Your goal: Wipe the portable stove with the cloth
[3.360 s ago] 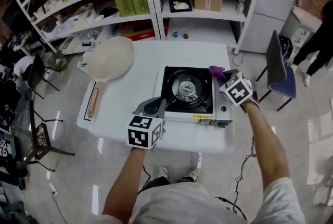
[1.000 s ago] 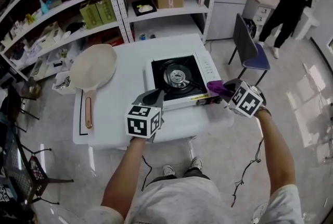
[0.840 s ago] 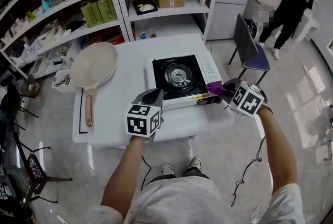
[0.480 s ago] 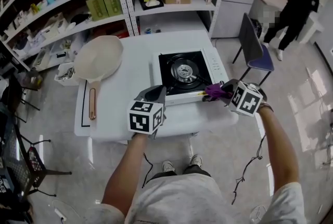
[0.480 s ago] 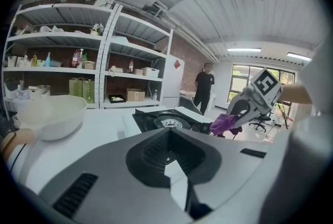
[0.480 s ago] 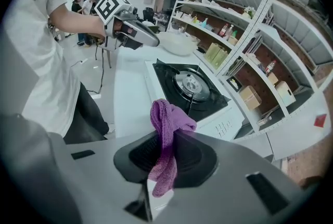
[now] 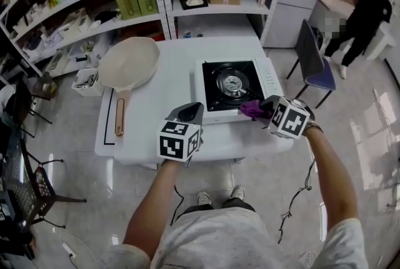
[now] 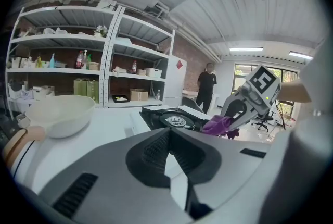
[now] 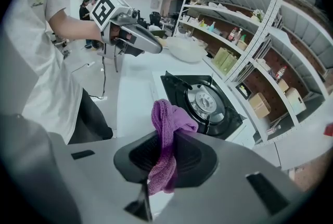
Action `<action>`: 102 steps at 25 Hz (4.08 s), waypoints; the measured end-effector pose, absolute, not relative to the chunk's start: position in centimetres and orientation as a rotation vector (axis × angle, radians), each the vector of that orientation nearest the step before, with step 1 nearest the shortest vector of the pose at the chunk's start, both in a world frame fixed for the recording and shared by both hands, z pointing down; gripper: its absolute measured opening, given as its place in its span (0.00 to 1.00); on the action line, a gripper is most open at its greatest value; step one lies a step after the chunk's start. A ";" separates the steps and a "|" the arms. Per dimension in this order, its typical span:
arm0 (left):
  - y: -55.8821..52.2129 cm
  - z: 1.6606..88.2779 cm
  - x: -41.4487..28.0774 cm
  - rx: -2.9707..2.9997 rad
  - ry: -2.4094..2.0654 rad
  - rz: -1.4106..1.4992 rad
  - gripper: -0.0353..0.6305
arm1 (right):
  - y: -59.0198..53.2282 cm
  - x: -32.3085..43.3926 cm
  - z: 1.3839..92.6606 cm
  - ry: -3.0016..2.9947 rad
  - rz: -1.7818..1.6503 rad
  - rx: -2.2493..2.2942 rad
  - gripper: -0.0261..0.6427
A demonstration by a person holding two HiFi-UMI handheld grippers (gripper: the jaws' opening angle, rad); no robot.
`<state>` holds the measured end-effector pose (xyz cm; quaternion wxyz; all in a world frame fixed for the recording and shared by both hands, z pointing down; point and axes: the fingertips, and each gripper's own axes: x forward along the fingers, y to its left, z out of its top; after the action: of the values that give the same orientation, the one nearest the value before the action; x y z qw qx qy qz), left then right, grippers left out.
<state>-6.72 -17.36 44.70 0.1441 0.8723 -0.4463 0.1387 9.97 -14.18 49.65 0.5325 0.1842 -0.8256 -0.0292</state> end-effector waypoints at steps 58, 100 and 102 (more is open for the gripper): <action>-21.6 43.1 -14.0 2.447 -1.406 0.316 0.06 | -23.0 -7.8 46.6 -2.236 0.982 0.788 0.13; -33.3 45.0 -11.6 2.326 -1.516 0.311 0.06 | -38.7 -8.1 47.4 -2.229 1.023 0.605 0.13; -33.5 45.0 -11.7 2.319 -1.525 0.313 0.06 | -39.0 -8.1 47.3 -2.236 1.031 0.591 0.13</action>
<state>-11.69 -33.54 45.01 0.1735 0.8177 -0.5377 0.1104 -8.11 -39.01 47.32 0.2998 0.2226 -0.8424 0.3884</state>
